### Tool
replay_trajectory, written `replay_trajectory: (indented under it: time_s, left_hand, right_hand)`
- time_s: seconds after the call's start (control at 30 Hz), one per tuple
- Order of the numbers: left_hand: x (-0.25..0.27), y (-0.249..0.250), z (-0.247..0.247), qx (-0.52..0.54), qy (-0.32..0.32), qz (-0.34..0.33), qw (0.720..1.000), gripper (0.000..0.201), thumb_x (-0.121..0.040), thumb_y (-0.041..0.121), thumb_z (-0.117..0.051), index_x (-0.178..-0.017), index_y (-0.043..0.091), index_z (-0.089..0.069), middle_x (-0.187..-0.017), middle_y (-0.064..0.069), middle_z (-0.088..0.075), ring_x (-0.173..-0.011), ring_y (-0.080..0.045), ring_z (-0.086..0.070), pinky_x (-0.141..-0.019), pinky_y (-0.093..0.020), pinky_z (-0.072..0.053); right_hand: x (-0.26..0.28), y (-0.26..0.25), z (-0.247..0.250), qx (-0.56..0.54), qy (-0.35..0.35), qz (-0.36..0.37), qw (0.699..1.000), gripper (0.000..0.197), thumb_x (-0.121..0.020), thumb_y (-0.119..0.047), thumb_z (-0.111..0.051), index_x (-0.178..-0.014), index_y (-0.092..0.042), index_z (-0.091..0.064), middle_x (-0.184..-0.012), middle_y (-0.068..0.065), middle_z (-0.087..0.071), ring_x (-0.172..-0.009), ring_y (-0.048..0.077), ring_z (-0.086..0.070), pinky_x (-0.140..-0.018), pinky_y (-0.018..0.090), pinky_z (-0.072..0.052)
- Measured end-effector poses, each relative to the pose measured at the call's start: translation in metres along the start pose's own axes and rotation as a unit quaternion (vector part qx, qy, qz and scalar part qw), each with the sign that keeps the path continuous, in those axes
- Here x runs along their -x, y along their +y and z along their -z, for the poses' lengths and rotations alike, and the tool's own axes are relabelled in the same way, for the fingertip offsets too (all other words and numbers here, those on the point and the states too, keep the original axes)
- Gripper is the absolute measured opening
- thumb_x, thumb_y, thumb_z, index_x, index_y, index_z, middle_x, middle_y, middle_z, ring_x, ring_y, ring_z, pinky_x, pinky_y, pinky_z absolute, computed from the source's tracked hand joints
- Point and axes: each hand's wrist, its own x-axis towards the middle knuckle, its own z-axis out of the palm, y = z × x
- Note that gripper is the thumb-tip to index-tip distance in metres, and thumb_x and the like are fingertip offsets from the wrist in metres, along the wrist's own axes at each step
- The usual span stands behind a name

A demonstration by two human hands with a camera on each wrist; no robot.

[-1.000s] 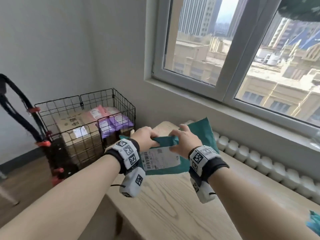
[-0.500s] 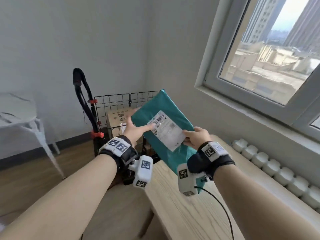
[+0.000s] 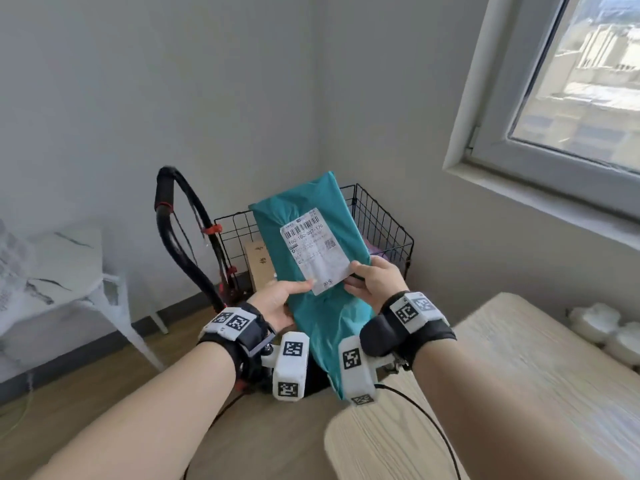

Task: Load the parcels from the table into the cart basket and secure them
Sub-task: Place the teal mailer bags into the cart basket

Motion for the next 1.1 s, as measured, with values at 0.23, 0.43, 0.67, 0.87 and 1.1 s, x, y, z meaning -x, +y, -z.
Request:
replay_trajectory:
  time_s: [0.23, 0.43, 0.67, 0.87, 1.1]
  left_hand:
    - [-0.102, 0.051, 0.008, -0.009, 0.055, -0.030, 0.998, 0.042, -0.083, -0.007, -0.061, -0.125, -0.005, -0.055, -0.118, -0.023, -0.064, -0.096, -0.033, -0.065, -0.066, -0.042, -0.060]
    - [-0.160, 0.079, 0.032, -0.007, 0.089, -0.036, 0.995, 0.047, -0.082, -0.011, -0.060, -0.127, -0.006, -0.050, -0.116, -0.023, -0.064, -0.100, -0.037, -0.066, -0.066, -0.044, -0.059]
    - [-0.220, 0.123, 0.038, -0.046, 0.058, -0.027, 0.997, 0.045, -0.079, -0.015, -0.057, -0.123, -0.006, -0.055, -0.114, -0.021, -0.066, -0.094, -0.033, -0.066, -0.071, -0.039, -0.058]
    - [-0.281, 0.185, 0.042, -0.111, 0.000, -0.074, 0.991, 0.041, -0.077, -0.025, -0.049, -0.109, -0.001, -0.059, -0.095, -0.013, -0.067, -0.089, -0.032, -0.063, -0.067, -0.032, -0.055]
    - [-0.342, 0.235, 0.061, -0.129, -0.034, -0.094, 0.987, 0.034, -0.083, -0.016, -0.051, -0.098, 0.014, -0.057, -0.104, -0.007, -0.065, -0.101, -0.025, -0.061, -0.091, -0.038, -0.051]
  right_hand:
    - [-0.094, -0.013, -0.003, 0.031, 0.016, -0.009, 0.999, 0.026, -0.088, 0.012, -0.045, -0.096, -0.009, -0.059, -0.069, 0.007, -0.055, -0.053, 0.014, -0.053, -0.049, 0.018, -0.051]
    - [-0.148, -0.010, -0.027, 0.087, 0.021, -0.004, 0.996, 0.043, -0.083, 0.013, -0.049, -0.118, -0.008, -0.062, -0.099, 0.014, -0.065, -0.079, 0.021, -0.058, -0.073, 0.029, -0.050]
    - [-0.208, -0.029, -0.047, 0.106, 0.061, 0.034, 0.992, 0.023, -0.085, 0.005, -0.056, -0.104, -0.005, -0.065, -0.102, 0.016, -0.068, -0.092, 0.025, -0.064, -0.094, 0.041, -0.052]
    - [-0.268, -0.070, -0.078, 0.099, 0.125, 0.089, 0.983, 0.023, -0.086, 0.004, -0.056, -0.079, -0.017, -0.063, -0.084, 0.005, -0.065, -0.081, 0.018, -0.059, -0.087, 0.031, -0.052]
    - [-0.325, -0.094, -0.104, 0.096, 0.211, 0.099, 0.968, 0.021, -0.086, 0.006, -0.055, -0.101, -0.005, -0.065, -0.092, 0.011, -0.064, -0.087, 0.022, -0.060, -0.089, 0.035, -0.053]
